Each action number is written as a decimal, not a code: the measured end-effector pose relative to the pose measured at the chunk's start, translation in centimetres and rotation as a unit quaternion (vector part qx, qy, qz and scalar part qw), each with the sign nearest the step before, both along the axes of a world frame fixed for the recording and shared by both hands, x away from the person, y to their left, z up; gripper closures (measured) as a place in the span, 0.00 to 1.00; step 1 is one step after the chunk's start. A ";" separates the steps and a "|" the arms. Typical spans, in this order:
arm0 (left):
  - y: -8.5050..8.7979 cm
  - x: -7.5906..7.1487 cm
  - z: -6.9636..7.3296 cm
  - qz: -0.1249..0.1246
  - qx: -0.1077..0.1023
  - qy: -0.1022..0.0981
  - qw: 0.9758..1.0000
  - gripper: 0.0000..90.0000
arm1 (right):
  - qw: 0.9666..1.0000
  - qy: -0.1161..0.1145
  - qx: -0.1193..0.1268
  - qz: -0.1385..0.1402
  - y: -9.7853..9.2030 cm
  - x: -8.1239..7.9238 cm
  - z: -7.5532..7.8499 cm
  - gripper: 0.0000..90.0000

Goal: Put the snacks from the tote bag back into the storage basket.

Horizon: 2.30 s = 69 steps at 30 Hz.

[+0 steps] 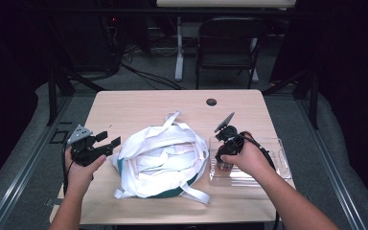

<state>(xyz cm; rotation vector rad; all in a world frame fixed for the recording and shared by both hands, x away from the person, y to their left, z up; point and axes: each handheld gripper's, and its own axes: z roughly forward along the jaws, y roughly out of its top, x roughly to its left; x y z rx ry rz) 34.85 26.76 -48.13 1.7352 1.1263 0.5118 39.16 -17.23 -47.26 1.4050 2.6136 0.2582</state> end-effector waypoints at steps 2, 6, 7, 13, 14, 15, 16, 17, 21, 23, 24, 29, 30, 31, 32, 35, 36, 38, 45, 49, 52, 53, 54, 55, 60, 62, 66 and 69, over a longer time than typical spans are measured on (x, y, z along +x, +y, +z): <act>-0.1 0.0 0.0 -0.001 0.001 0.000 1.000 0.41 | 1.000 -0.007 0.009 -0.010 0.1 -0.1 -0.5 0.28; 0.0 0.0 0.0 -0.001 0.000 0.000 1.000 0.41 | 1.000 0.012 -0.014 0.005 0.1 0.2 -0.6 0.28; 0.0 0.0 0.0 -0.001 0.000 0.000 1.000 0.41 | 1.000 0.009 -0.013 0.005 0.1 0.2 -0.7 0.28; -0.1 0.0 -0.1 0.000 0.000 0.000 1.000 0.41 | 1.000 0.001 -0.004 0.001 0.4 0.1 -1.4 0.28; -0.1 0.0 0.0 -0.001 0.001 0.000 1.000 0.41 | 1.000 0.002 -0.003 0.002 0.4 0.1 -1.5 0.28; -0.1 0.0 -0.1 -0.001 0.000 0.000 1.000 0.41 | 1.000 0.000 -0.004 0.004 0.4 0.1 -1.6 0.28; -0.1 0.0 -0.1 0.000 0.000 0.000 1.000 0.41 | 1.000 0.000 -0.004 0.004 0.4 0.1 -1.7 0.28; -0.1 0.0 -0.1 0.000 0.000 0.000 1.000 0.41 | 1.000 0.002 -0.005 0.003 0.5 0.1 -1.8 0.28; -0.1 0.0 -0.1 -0.001 0.001 0.001 1.000 0.41 | 1.000 0.007 -0.001 0.003 0.5 0.1 -2.0 0.28; -0.1 0.0 -0.1 -0.001 0.002 0.001 1.000 0.41 | 1.000 0.007 -0.001 0.006 0.6 0.1 -2.1 0.28; -0.1 0.0 -0.1 -0.001 0.002 0.001 1.000 0.41 | 1.000 0.007 -0.003 0.008 0.6 0.1 -2.1 0.28; -0.1 0.0 -0.1 -0.002 0.003 0.001 1.000 0.41 | 1.000 0.008 0.003 0.008 0.5 0.1 -2.1 0.28; -0.1 0.0 0.0 -0.001 0.002 0.001 1.000 0.41 | 1.000 0.007 0.008 0.005 0.5 0.1 -2.2 0.28; -0.1 0.0 -0.1 -0.001 0.000 0.001 1.000 0.41 | 1.000 0.009 0.008 0.007 0.4 0.2 -2.1 0.28; -0.1 0.0 0.0 -0.001 0.001 0.001 1.000 0.41 | 1.000 0.007 0.009 0.007 0.4 0.2 -2.2 0.28; -0.1 0.0 0.0 -0.001 0.002 0.001 1.000 0.41 | 1.000 0.007 0.015 0.006 0.1 0.2 -2.3 0.28; -0.1 0.0 0.0 -0.002 0.002 0.000 1.000 0.41 | 1.000 0.006 0.017 0.006 0.1 0.2 -2.3 0.28; -0.1 0.0 -0.1 -0.001 0.002 0.000 1.000 0.41 | 0.999 -0.002 0.037 -0.006 0.0 0.1 -2.5 0.28; -0.1 0.0 -0.1 -0.001 0.002 0.000 1.000 0.41 | 1.000 0.013 0.026 0.012 -0.5 0.3 -2.2 0.28; -0.1 0.0 0.0 0.001 0.001 -0.001 1.000 0.41 | 0.999 0.000 0.045 0.000 -0.6 0.2 -2.5 0.28; -0.1 0.0 -0.1 0.001 0.001 -0.001 1.000 0.41 | 0.999 0.001 0.050 0.002 -0.8 0.1 -2.5 0.28; -0.1 0.0 -0.1 0.000 0.001 0.000 1.000 0.41 | 0.999 -0.001 0.053 0.000 -0.8 0.1 -2.6 0.28; -0.1 0.0 0.0 -0.001 0.003 0.001 1.000 0.41 | 0.999 -0.003 0.052 0.002 -0.9 0.1 -2.6 0.28; -0.1 0.0 -0.1 -0.001 0.002 0.000 1.000 0.41 | 0.998 -0.002 0.058 0.002 -0.9 0.1 -2.6 0.28; -0.1 0.0 -0.1 -0.001 0.002 0.000 1.000 0.41 | 0.998 -0.006 0.062 -0.001 -1.1 -0.1 -2.6 0.28; -0.1 0.0 0.0 -0.002 0.003 0.001 1.000 0.41 | 0.998 -0.010 0.066 -0.003 -1.1 -0.1 -2.6 0.27; -0.2 0.0 0.0 -0.002 0.002 0.001 1.000 0.41 | 0.998 -0.006 0.063 0.002 -1.2 -0.1 -2.5 0.28; -0.2 0.0 0.0 -0.002 0.002 0.001 1.000 0.41 | 0.998 -0.006 0.064 0.003 -1.2 -0.1 -2.4 0.26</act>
